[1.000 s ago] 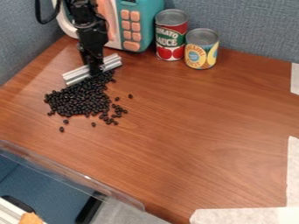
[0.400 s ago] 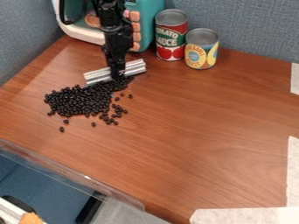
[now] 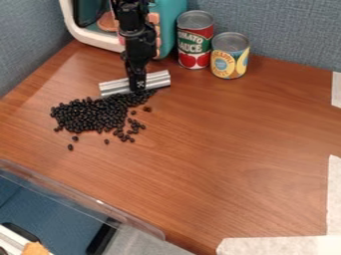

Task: Sweep into pile

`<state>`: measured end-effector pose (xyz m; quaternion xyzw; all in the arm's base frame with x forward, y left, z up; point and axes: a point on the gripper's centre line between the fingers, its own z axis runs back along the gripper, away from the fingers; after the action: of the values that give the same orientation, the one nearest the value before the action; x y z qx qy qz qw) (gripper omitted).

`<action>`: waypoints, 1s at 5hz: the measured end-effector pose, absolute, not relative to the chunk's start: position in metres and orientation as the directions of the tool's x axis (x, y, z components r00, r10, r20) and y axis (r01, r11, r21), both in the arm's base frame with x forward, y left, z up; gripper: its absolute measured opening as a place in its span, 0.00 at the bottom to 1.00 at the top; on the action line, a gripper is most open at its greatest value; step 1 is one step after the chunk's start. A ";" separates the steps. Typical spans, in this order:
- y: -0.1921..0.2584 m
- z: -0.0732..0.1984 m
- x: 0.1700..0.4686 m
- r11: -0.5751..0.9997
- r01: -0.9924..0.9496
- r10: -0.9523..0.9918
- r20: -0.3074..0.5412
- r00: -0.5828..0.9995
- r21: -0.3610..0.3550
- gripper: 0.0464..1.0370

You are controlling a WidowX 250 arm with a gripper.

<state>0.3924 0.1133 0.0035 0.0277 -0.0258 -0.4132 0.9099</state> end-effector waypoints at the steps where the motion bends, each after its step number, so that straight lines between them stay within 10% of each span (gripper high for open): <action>1: 0.125 0.011 0.403 0.719 0.691 -0.694 0.025 0.719 0.072 0.32; 3: 0.158 0.033 0.405 0.796 0.597 -0.602 0.021 0.799 0.105 0.32; 5: 0.209 0.039 0.337 0.926 0.357 -0.364 0.032 0.931 0.123 0.32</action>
<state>0.3373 0.2087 0.0393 0.0577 -0.0274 -0.1838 0.9809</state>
